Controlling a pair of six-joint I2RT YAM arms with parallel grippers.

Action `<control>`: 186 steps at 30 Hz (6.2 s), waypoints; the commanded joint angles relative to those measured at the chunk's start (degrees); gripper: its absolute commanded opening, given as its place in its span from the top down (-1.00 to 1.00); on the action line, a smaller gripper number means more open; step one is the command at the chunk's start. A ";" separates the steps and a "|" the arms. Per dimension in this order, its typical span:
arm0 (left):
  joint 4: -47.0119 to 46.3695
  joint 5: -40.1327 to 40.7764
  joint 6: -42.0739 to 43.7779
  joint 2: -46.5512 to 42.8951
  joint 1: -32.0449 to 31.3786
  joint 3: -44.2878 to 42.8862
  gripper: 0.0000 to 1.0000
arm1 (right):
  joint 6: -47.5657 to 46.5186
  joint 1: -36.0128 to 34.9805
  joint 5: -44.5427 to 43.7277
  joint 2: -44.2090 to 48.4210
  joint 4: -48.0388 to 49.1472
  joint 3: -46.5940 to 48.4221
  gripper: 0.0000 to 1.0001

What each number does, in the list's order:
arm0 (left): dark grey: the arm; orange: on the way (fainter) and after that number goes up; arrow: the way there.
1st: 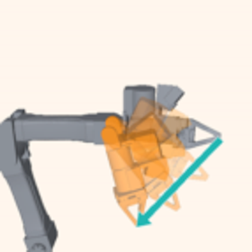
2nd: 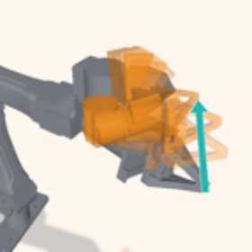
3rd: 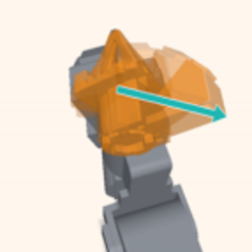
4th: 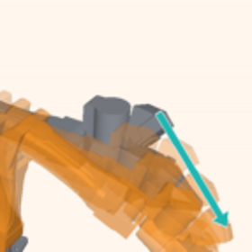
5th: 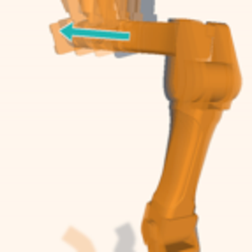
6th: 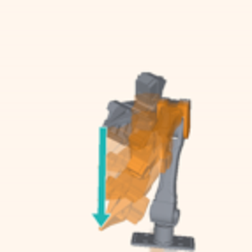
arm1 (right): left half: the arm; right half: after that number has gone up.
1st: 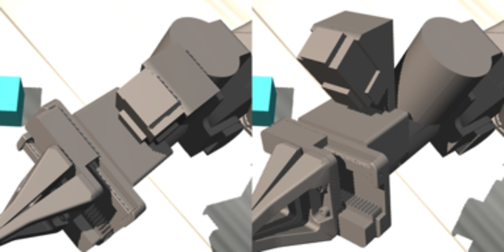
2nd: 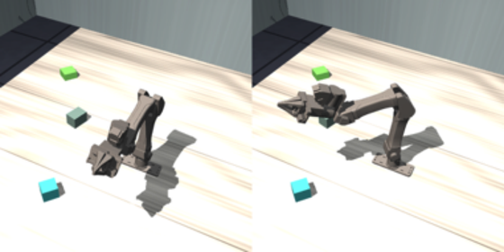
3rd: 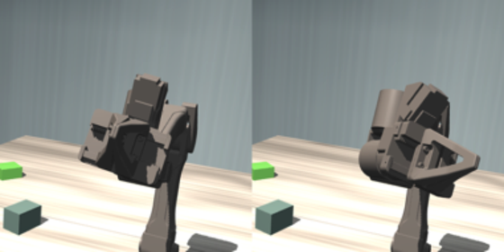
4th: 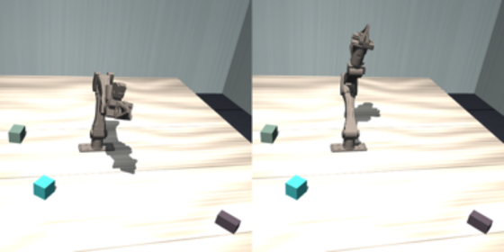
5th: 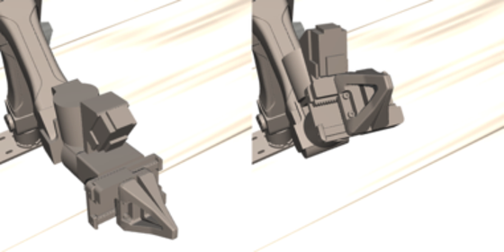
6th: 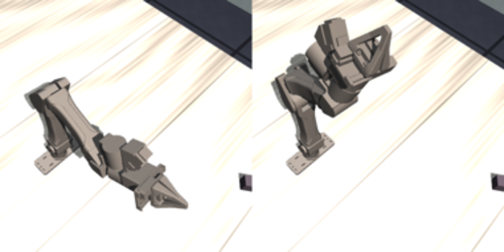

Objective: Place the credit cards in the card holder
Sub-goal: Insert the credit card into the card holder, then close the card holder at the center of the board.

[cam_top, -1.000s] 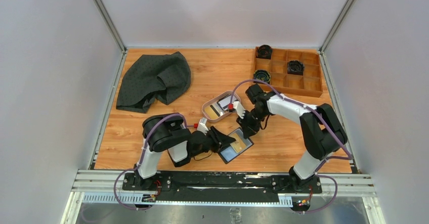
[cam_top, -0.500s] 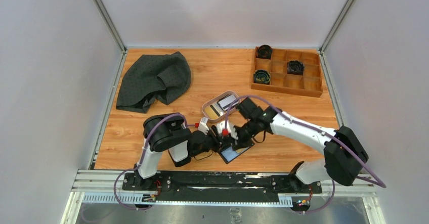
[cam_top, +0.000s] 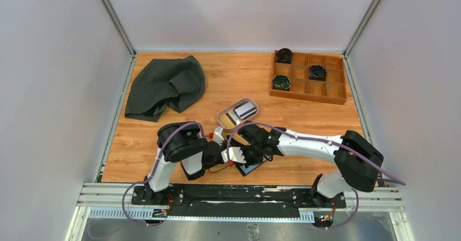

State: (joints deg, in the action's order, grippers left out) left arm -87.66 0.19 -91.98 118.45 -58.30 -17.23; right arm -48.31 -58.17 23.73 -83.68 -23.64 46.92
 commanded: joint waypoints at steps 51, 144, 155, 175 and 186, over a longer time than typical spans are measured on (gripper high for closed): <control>54.35 -0.31 42.06 -45.82 4.06 -1.82 0.03 | -9.05 30.27 23.35 16.38 -21.37 5.36 0.79; 111.10 -2.57 88.20 -70.53 34.92 -25.44 -1.00 | 19.44 43.02 24.97 4.47 -10.24 28.46 -0.92; 111.50 -1.66 88.55 -70.60 34.97 -25.39 -1.00 | 18.53 43.04 25.12 8.47 -6.11 20.27 -0.95; 107.65 -12.85 78.41 -69.32 35.54 -23.77 -1.00 | 7.01 40.77 20.81 9.40 -0.83 1.71 -0.88; 88.72 -6.21 37.56 -74.14 13.55 -4.97 -1.00 | 10.62 34.90 13.44 1.53 -4.60 3.21 -0.60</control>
State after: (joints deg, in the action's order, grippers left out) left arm 6.31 -15.09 -40.03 46.35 -35.81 -24.10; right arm -39.42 -21.52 41.25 -78.11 -25.08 47.29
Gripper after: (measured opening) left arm 0.998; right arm 0.820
